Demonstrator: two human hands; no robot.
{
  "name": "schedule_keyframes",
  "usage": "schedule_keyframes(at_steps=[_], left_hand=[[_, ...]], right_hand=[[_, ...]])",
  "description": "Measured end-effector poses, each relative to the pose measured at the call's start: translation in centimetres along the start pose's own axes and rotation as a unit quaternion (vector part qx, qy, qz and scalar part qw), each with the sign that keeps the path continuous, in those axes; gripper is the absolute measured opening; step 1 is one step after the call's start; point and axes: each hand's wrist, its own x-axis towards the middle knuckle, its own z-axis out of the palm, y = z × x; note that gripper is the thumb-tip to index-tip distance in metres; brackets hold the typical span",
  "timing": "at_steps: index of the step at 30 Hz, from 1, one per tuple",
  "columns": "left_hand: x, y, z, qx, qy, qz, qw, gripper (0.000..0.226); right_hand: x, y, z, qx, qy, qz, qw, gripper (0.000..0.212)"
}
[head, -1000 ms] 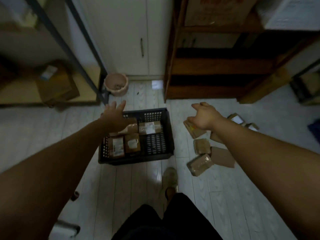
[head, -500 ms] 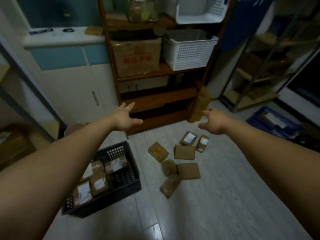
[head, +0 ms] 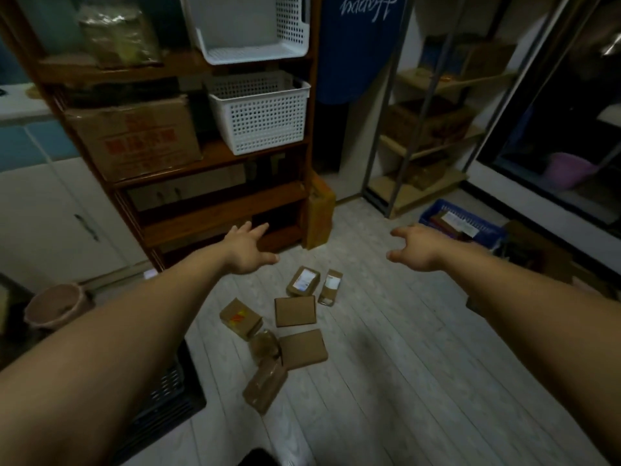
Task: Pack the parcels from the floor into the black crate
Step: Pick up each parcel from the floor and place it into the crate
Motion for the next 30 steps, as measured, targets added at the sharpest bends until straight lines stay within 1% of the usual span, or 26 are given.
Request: schedule_keyframes(at_steps=[5, 10, 15, 18, 21, 24, 28, 30], left_hand=[[5.9, 0.0, 0.5, 0.016, -0.015, -0.021, 1.0, 0.081], [14.5, -0.2, 1.7, 0.001, -0.045, -0.033, 0.998, 0.079], [21.5, -0.4, 3.8, -0.004, -0.092, -0.057, 0.994, 0.081], [24.4, -1.5, 5.5, -0.017, -0.127, -0.066, 0.99, 0.083], [26.8, -2.8, 7.4, -0.032, -0.139, -0.09, 0.986, 0.081], [29.9, -4.5, 10.0, -0.058, -0.138, -0.132, 0.98, 0.08], [35.4, -6.9, 14.7, -0.079, -0.132, -0.178, 0.972, 0.075], [38.7, -8.0, 17.7, -0.097, -0.121, -0.199, 0.968, 0.072]], right_hand=[[5.7, 1.6, 0.7, 0.005, -0.032, -0.01, 0.999, 0.067], [13.3, 2.8, 0.8, -0.008, -0.08, -0.007, 0.997, 0.069], [20.8, 3.9, 1.3, 0.008, -0.134, 0.01, 0.991, 0.069], [25.3, 3.6, 2.7, 0.021, -0.169, 0.002, 0.985, 0.072], [29.9, 2.6, 5.0, 0.019, -0.215, -0.03, 0.976, 0.068], [34.8, 1.0, 7.5, 0.006, -0.245, -0.07, 0.967, 0.052], [43.2, -0.1, 13.7, 0.0, -0.263, -0.124, 0.957, 0.056], [47.8, -0.1, 17.6, -0.007, -0.291, -0.153, 0.944, 0.054]])
